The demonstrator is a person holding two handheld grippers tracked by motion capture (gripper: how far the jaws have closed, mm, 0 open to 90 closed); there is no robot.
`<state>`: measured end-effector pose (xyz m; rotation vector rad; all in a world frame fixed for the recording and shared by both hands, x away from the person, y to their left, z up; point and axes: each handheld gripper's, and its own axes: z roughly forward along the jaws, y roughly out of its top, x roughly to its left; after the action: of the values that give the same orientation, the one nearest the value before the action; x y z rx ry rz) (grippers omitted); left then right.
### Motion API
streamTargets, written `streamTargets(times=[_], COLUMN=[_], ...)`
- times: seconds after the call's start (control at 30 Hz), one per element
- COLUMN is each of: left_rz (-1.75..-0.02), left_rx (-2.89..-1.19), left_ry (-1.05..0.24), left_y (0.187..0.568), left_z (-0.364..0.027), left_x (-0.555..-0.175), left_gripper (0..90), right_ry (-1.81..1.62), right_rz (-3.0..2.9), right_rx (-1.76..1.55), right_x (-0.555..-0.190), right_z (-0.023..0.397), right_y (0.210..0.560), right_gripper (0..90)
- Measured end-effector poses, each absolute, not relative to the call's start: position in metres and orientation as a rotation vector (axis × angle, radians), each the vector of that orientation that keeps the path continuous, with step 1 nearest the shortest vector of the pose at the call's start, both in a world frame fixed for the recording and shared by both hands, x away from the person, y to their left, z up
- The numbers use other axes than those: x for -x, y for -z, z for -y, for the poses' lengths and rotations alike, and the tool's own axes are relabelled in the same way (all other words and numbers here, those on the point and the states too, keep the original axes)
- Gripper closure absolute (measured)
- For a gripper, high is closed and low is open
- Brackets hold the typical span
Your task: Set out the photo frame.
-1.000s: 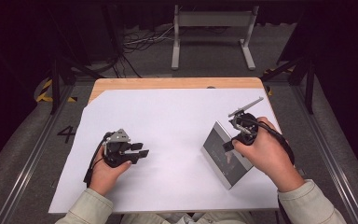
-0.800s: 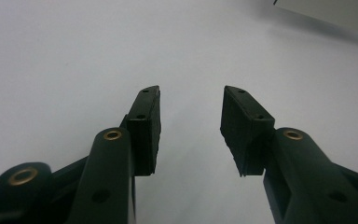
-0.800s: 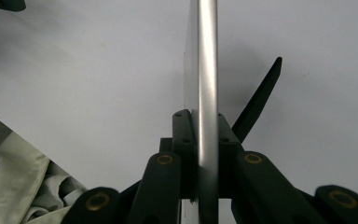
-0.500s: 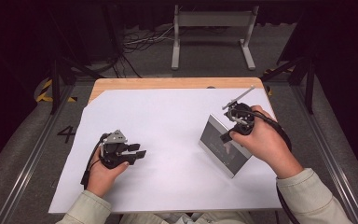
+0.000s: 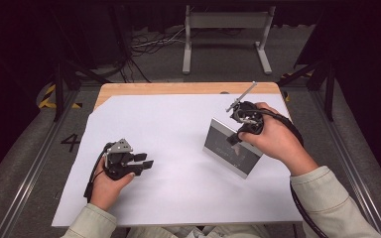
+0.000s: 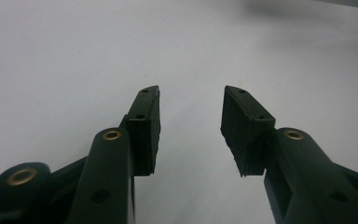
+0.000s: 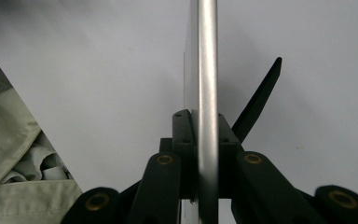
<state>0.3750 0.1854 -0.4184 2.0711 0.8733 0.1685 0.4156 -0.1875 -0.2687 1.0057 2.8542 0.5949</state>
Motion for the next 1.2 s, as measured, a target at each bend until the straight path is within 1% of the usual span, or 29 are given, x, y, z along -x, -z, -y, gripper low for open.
streamTargets(times=[0.27,0.3,0.43,0.77,1.0,1.2], left_rz=[-0.871,-0.872,-0.878,-0.879,-0.877,-0.877], left_rx=[-2.075,-2.074,-2.082,-2.085,-2.087,-2.085], left_ry=[-0.16,-0.16,-0.161,-0.155,-0.149,-0.143], left_y=[0.419,0.419,0.42,0.421,0.421,0.421], left_z=[-0.184,-0.184,-0.184,-0.185,-0.184,-0.184], left_x=[-0.376,-0.376,-0.378,-0.379,-0.379,-0.38], left_gripper=[57.7,57.5,57.1,57.0,56.9,56.9], right_ry=[-0.58,-0.534,-0.466,-0.485,-0.48,-0.493], right_rz=[-2.942,-2.955,-2.974,-3.052,-3.108,-3.136], right_rx=[-0.837,-0.77,-0.679,-0.51,-0.306,-0.247], right_x=[-0.421,-0.421,-0.423,-0.428,-0.429,-0.43], right_z=[0.175,0.171,0.163,0.152,0.142,0.137], right_y=[0.263,0.262,0.26,0.263,0.265,0.269], right_gripper=[84.0,83.9,83.9,83.9,83.9,83.9])
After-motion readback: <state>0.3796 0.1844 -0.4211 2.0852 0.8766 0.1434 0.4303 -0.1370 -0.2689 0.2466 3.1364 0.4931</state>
